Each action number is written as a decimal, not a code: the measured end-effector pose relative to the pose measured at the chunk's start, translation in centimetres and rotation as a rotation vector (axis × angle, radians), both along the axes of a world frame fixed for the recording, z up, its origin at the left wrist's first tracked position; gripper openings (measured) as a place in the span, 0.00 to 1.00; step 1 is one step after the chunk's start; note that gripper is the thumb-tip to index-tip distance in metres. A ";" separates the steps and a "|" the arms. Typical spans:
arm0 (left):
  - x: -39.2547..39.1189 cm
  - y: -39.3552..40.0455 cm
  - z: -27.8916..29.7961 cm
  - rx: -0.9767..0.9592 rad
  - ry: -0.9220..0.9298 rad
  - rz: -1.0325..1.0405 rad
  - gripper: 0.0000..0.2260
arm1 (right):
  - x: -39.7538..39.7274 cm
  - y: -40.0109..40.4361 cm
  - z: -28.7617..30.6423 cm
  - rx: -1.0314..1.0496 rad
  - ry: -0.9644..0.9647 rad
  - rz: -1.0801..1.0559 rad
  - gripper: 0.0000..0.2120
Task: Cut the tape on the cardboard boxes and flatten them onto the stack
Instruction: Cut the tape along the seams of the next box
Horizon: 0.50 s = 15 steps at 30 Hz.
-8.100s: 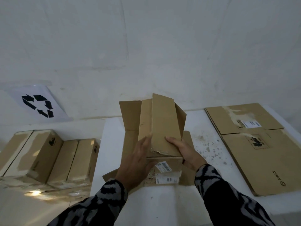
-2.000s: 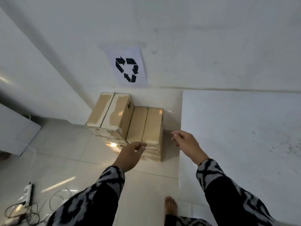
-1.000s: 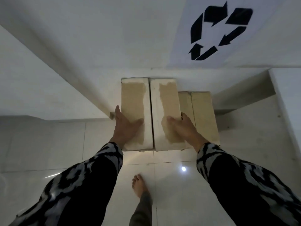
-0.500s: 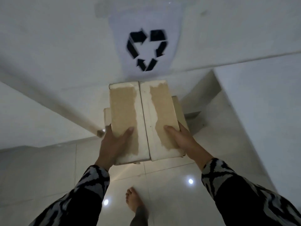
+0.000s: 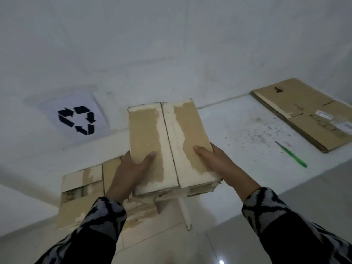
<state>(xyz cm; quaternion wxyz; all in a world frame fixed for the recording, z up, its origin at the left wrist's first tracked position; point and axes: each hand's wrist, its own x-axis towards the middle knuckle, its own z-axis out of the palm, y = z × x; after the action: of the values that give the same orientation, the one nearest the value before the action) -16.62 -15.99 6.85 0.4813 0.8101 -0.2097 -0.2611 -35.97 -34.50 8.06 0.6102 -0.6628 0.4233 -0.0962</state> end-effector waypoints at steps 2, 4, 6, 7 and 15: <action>-2.1 -3.2 -0.4 -0.015 0.031 -0.007 0.41 | -2.3 -3.0 0.3 -0.009 0.011 -0.018 0.24; -4.0 -6.5 -1.1 -0.029 0.057 -0.016 0.36 | -4.2 -5.9 0.2 -0.015 0.029 -0.025 0.24; -5.8 -10.0 -1.9 -0.042 0.072 -0.025 0.31 | -6.0 -8.9 -0.1 -0.022 0.058 -0.035 0.23; -6.4 -11.6 -2.3 -0.045 0.080 -0.045 0.29 | -6.7 -10.3 -0.3 -0.025 0.071 -0.046 0.22; -12.6 -25.8 -5.7 0.021 0.183 -0.119 0.39 | -12.9 -24.2 -1.4 -0.018 0.188 -0.114 0.19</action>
<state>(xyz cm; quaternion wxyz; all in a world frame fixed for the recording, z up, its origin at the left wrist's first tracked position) -29.17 -41.76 1.14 0.4735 0.7741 -0.2099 -0.3641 -48.90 -58.70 6.61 0.5552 -0.6492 0.5149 -0.0720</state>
